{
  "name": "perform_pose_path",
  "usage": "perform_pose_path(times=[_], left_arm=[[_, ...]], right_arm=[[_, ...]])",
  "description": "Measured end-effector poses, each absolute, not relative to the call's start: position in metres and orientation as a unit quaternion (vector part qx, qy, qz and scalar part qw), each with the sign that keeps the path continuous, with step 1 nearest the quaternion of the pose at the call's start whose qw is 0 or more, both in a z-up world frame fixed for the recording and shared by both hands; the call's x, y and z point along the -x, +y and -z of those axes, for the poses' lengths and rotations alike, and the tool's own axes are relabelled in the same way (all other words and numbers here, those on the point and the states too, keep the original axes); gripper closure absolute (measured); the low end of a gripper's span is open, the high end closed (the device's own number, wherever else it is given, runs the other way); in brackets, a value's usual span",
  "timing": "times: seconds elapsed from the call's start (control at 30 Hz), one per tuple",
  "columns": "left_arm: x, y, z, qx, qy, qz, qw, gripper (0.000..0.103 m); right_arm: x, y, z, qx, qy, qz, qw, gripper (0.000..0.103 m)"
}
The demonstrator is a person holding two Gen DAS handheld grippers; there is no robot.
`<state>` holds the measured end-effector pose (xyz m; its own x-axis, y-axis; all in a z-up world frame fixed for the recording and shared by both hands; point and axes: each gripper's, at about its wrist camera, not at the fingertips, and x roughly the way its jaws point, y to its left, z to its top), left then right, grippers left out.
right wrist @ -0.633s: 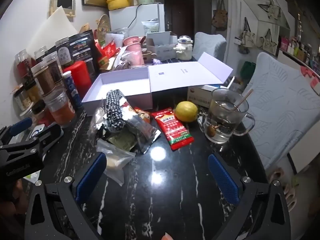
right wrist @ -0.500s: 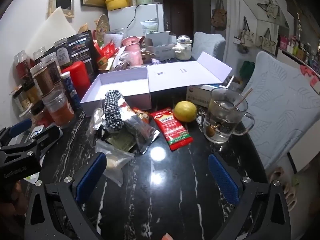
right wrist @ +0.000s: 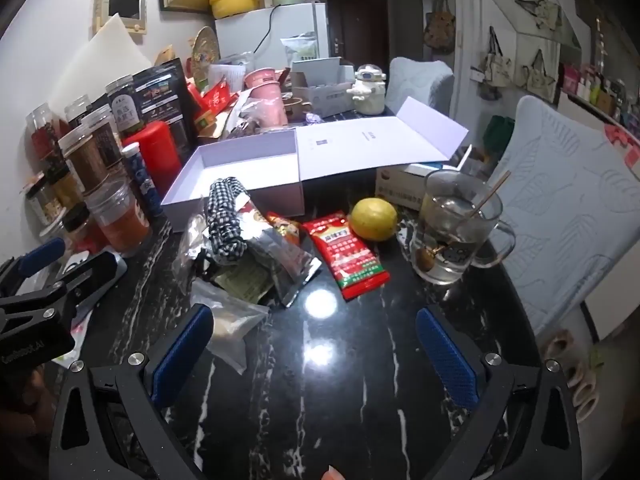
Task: Organize soft objects
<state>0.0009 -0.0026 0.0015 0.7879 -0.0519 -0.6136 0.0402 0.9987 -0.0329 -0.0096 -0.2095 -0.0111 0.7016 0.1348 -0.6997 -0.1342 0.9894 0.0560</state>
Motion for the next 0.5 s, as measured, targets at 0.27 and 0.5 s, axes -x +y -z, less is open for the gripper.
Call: perform_pose_path(times=[0.27, 0.5], left_arm=[[-0.0037, -0.0052, 0.0018, 0.007, 0.328, 0.025, 0.944, 0.0], [-0.0075, -0.0051, 0.0052, 0.013, 0.331, 0.029, 0.943, 0.0]], right_arm=[[0.0036, -0.2089, 0.0137, -0.001, 0.385, -0.069, 0.92, 0.0], [0.0018, -0.2104, 0.0156, -0.002, 0.388, -0.07, 0.919, 0.0]])
